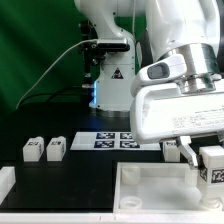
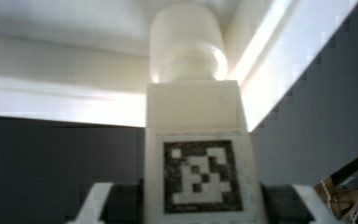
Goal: Assemble one leg
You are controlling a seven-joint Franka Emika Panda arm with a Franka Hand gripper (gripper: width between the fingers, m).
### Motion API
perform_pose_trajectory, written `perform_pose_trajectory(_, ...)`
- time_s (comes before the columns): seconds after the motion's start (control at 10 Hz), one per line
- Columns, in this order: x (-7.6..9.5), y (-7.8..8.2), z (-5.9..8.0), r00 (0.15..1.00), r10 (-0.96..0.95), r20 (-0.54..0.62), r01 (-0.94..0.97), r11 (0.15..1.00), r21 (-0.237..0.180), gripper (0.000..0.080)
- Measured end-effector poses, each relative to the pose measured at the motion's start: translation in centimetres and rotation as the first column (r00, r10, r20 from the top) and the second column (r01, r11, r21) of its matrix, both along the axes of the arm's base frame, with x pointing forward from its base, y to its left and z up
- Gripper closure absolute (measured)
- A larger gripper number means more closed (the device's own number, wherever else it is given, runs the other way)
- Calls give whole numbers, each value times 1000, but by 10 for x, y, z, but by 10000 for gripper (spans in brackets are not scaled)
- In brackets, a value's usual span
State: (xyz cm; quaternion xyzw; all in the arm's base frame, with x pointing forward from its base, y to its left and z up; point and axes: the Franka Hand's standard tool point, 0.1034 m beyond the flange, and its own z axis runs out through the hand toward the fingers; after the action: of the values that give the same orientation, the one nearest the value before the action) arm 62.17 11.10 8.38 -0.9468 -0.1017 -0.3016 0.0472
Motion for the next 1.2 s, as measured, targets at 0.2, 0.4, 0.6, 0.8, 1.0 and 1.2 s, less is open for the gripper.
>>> perform_pose_trajectory(0.2,-1,-2,-4,1000,3,-5,-3,1000,-4,506)
perform_pose_trajectory(0.4,-1,7,-11,1000,4,0,-4,1000,4,506)
perform_pose_trajectory(0.6,1,7,-11,1000,5,17,-5,1000,5,506)
perform_pose_trajectory(0.8,3,7,-10,1000,-10,2,10,1000,10,506)
perform_pose_trajectory(1.0,2,7,-12,1000,-10,-11,10,1000,9,506)
perform_pose_trajectory(1.2,1,7,-13,1000,-9,-16,9,1000,8,260)
